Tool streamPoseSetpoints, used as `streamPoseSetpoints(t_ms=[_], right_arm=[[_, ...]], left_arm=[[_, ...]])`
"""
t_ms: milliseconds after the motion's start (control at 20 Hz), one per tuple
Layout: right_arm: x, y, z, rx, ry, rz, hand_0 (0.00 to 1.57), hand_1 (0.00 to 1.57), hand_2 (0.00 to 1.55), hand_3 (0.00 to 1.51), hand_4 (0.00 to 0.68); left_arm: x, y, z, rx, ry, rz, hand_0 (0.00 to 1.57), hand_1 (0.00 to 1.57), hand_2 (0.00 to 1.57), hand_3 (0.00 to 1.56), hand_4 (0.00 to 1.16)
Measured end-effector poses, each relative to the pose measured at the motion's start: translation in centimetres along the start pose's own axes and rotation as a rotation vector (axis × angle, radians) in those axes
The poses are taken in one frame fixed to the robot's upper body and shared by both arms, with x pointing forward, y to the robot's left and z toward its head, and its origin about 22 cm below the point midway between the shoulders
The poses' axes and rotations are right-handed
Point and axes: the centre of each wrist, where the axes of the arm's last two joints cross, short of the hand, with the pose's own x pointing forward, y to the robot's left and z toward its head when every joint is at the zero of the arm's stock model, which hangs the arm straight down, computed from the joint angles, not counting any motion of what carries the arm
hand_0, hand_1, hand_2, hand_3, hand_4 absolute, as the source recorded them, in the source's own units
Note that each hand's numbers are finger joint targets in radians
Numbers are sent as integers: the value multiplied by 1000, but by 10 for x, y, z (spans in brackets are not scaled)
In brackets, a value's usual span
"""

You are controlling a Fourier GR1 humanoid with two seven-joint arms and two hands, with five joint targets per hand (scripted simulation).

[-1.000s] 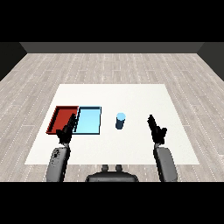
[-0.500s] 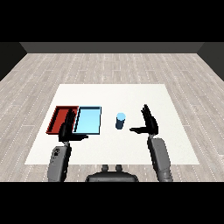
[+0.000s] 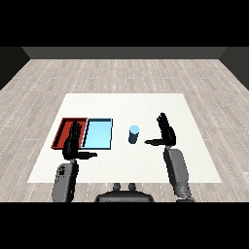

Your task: Pick the blue can and put it in the blue box

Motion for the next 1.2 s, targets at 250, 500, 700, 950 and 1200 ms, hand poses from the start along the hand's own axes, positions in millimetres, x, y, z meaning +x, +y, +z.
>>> streamPoseSetpoints(t_ms=[250,500,700,950,1200], right_arm=[[-3,6,-2,9,0,-14,0,0,0,0,0],[-7,20,-8,19,-2,-46,0,0,0,0,0],[-6,30,-13,19,9,-73,0,0,0,0,0],[-18,38,-9,6,29,-116,0,0,0,0,0],[-33,47,-17,-12,56,-156,0,0,0,0,0]], left_arm=[[-5,1,3,8,-16,7,0,0,0,0,0],[0,8,3,14,-19,6,0,0,0,0,0],[-2,7,4,9,-21,19,0,0,0,0,0],[4,8,5,15,-27,21,0,0,0,0,0],[2,7,-1,25,-25,22,0,0,0,0,0]])
